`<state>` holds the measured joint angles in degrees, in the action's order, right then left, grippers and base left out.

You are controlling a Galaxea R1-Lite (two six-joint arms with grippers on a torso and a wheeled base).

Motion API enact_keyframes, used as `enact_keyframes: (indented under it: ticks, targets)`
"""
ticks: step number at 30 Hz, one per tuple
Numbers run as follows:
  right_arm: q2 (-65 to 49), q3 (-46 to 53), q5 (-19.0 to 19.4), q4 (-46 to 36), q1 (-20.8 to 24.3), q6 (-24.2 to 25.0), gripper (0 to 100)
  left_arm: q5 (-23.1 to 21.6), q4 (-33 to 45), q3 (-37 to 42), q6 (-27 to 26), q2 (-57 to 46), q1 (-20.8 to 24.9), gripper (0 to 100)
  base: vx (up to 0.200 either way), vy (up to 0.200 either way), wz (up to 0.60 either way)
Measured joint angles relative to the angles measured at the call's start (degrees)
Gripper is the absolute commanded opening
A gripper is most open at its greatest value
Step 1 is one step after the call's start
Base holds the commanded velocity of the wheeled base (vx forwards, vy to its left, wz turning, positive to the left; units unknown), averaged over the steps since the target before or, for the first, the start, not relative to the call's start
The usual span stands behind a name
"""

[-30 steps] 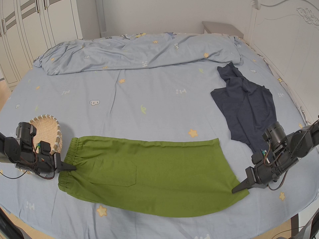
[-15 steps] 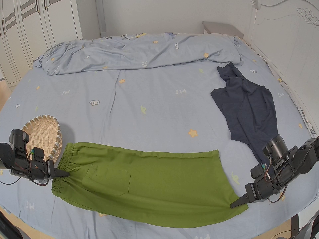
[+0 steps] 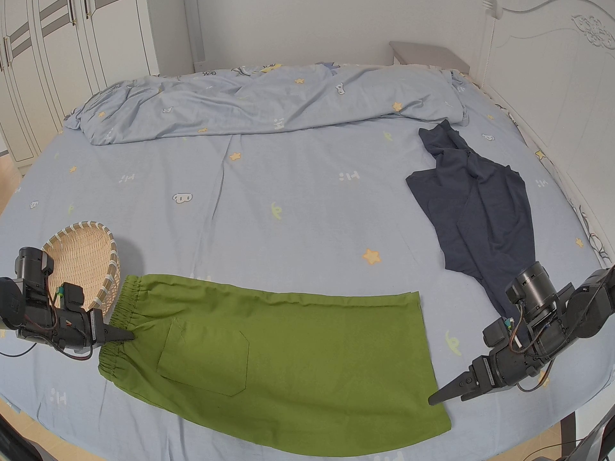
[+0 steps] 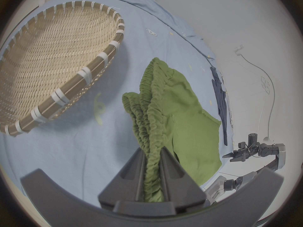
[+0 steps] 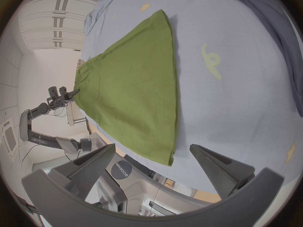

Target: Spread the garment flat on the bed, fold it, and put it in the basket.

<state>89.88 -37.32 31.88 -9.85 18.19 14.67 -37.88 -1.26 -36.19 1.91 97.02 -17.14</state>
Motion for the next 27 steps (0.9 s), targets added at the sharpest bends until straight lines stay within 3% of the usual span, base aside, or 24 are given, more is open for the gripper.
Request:
enact_keyframes:
  ticks: [4, 12, 21, 27]
  targets:
    - [-1.43, -1.13, -2.16, 0.04, -0.63, -0.06, 100, -0.06, 0.35, 0.1, -0.02, -2.23, 0.26, 0, 0.0, 0.0, 0.0]
    - [-5.29, -8.59, -19.02, 0.11, -0.41, -0.16, 100, 0.63, 2.97, -1.26, -0.13, -7.39, -0.85, 0, 0.0, 0.0, 0.0]
    - [-7.13, -11.61, -20.49, 0.11, 0.05, 0.3, 100, 0.96, 11.51, -6.34, -3.8, -11.78, -5.86, 0, 0.0, 0.0, 0.0]
    - [-7.72, -11.5, -20.55, 0.11, 0.05, 0.35, 100, 3.78, 16.58, -8.57, -2.32, -15.8, -1.24, 0, 0.0, 0.0, 0.0]
